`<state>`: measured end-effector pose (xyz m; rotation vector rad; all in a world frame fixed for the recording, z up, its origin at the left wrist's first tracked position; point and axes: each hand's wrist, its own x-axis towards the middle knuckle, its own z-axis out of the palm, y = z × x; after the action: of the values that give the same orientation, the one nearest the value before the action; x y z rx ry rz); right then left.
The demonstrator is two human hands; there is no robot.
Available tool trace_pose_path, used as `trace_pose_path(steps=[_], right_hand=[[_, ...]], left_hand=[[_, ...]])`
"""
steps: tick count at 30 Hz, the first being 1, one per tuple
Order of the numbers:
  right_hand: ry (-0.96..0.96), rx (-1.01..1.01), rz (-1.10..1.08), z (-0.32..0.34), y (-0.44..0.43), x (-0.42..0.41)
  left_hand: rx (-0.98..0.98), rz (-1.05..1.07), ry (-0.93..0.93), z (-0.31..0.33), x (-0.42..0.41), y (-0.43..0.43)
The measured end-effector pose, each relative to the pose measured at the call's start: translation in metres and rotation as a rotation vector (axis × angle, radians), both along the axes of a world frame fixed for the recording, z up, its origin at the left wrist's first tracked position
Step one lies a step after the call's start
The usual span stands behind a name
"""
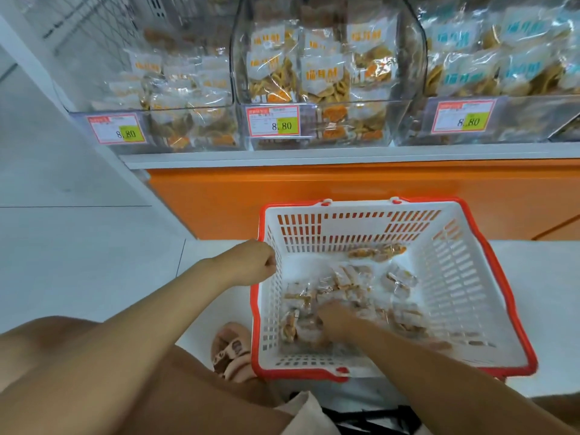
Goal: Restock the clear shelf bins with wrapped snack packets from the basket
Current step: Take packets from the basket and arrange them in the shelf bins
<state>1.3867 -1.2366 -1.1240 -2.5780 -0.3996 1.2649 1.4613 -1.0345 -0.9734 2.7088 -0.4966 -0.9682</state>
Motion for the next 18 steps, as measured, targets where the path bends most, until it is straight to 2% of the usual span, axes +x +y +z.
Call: trace_pose_path(steps=[3, 7, 10, 11, 13, 15, 16, 18], right_hand=[[0.005, 0.017, -0.011, 0.003, -0.002, 0.002], [-0.150, 0.174, -0.165, 0.039, -0.014, 0.022], [-0.448, 0.355, -0.192, 0.097, -0.026, 0.040], [-0.633, 0.403, -0.155, 0.117, -0.028, 0.045], [-1.046, 0.482, -0.048, 0.151, -0.028, 0.053], [-1.329, 0.550, 0.062, 0.172, -0.029, 0.058], [-1.410, 0.556, 0.092, 0.180, -0.030, 0.060], [-1.484, 0.541, 0.030, 0.193, -0.036, 0.062]], left_hand=[[-0.006, -0.027, 0.038, 0.000, 0.004, -0.002], [-0.027, 0.040, 0.061, -0.006, 0.010, -0.004], [-0.102, 0.281, 0.102, 0.004, 0.015, -0.013], [-0.172, 0.421, 0.165, 0.011, 0.016, -0.017], [-0.402, 0.708, 0.430, 0.028, 0.017, -0.024], [-0.719, 0.817, 0.660, 0.046, 0.019, -0.030], [-0.872, 0.835, 0.683, 0.054, 0.020, -0.033], [-1.074, 0.831, 0.604, 0.069, 0.025, -0.039]])
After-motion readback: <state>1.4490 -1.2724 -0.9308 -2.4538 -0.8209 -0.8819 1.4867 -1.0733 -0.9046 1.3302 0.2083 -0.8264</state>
